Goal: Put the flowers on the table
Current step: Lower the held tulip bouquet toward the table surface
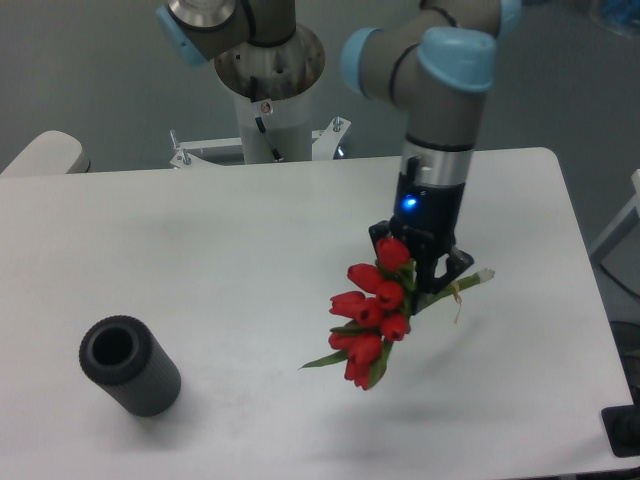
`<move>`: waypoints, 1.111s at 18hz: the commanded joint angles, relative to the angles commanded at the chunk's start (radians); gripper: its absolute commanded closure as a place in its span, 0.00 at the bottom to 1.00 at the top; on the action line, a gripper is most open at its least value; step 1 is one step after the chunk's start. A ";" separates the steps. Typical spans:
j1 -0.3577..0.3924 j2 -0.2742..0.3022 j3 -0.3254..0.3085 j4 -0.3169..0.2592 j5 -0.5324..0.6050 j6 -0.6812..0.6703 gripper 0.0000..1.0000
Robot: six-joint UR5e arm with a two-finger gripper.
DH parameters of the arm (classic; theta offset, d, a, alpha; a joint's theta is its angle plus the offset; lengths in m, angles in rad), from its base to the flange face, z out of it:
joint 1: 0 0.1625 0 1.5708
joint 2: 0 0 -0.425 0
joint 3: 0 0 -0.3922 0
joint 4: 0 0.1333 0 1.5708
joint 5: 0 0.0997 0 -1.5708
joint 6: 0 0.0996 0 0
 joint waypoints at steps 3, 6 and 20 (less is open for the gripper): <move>-0.017 -0.009 -0.072 0.005 0.068 0.031 0.71; -0.019 -0.044 -0.086 0.009 0.068 0.045 0.71; -0.037 -0.195 -0.008 0.012 0.062 0.057 0.14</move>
